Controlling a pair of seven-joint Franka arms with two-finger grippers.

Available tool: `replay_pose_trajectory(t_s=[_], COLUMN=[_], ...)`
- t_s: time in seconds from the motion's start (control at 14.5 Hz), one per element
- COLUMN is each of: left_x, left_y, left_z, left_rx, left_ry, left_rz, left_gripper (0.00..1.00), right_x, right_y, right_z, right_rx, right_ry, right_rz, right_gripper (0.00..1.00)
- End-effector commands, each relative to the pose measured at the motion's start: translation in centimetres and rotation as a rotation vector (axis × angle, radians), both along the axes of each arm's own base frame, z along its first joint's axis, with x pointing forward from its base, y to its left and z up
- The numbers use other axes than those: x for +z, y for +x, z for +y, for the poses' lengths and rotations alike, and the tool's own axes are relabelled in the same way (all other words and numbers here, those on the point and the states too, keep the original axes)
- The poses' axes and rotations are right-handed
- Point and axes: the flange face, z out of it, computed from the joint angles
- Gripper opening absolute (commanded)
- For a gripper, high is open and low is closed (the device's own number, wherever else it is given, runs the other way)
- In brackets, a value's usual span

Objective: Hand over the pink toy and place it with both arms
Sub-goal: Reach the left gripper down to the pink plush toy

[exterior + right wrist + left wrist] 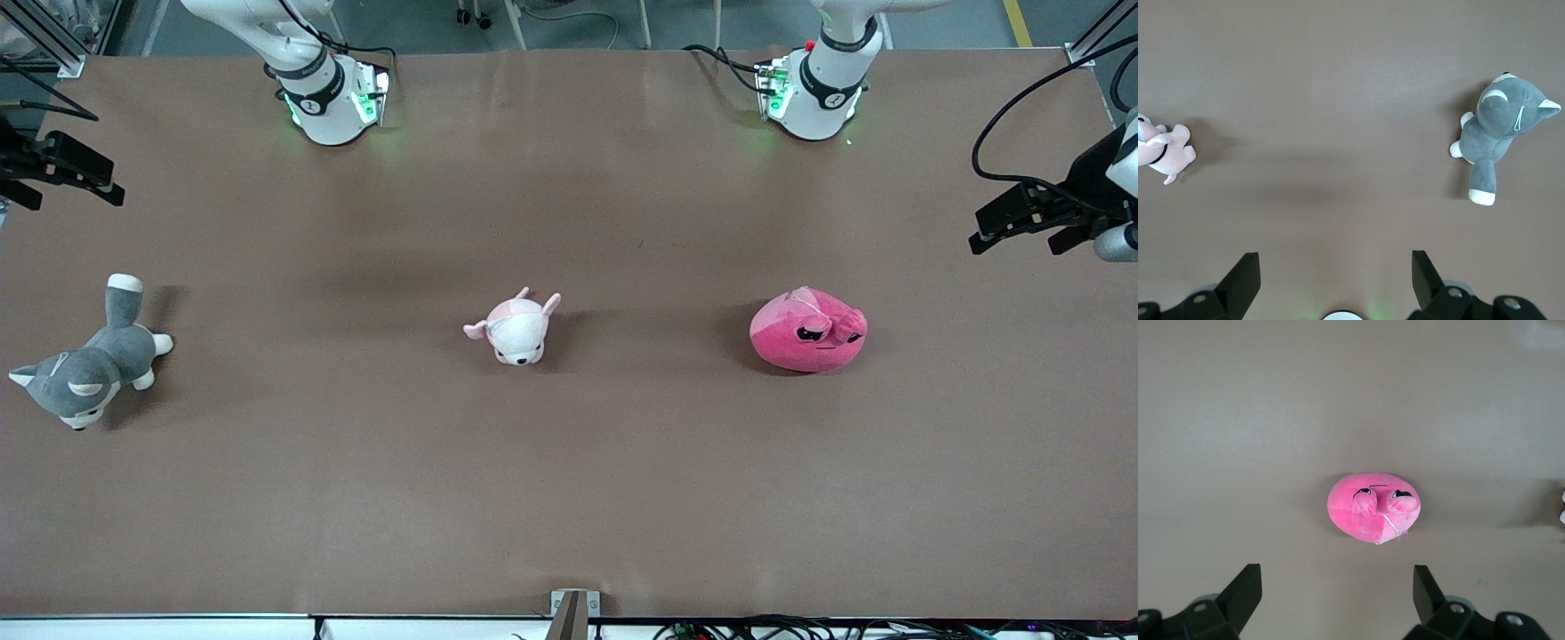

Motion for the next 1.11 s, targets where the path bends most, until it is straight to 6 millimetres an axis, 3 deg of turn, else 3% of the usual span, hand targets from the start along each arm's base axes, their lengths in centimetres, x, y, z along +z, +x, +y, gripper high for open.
replay_pose_trajectory(t_s=[0.0, 0.62, 0.76, 1.04], left_x=[0.6, 0.6, -0.6, -6.5], left_y=[-0.2, -0.2, 0.2, 0.8], left_z=[0.2, 0.9, 1.0, 0.7], left_rx=[-0.001, 0.018, 0.021, 0.019], left_ry=[0.017, 0.009, 0.008, 0.003], left_rz=[-0.002, 0.001, 0.027, 0.119], left_gripper=[1.0, 1.0, 1.0, 1.0], right_x=[0.2, 0.7, 0.9, -0.1], right_y=[-0.8, -0.7, -0.6, 0.2], right_z=[-0.2, -0.5, -0.4, -0.7], right_rx=[0.012, 0.006, 0.002, -0.008], right_ry=[-0.007, -0.018, -0.019, -0.02], right_rz=[-0.011, -0.015, -0.018, -0.01], right_gripper=[1.0, 1.0, 1.0, 1.0])
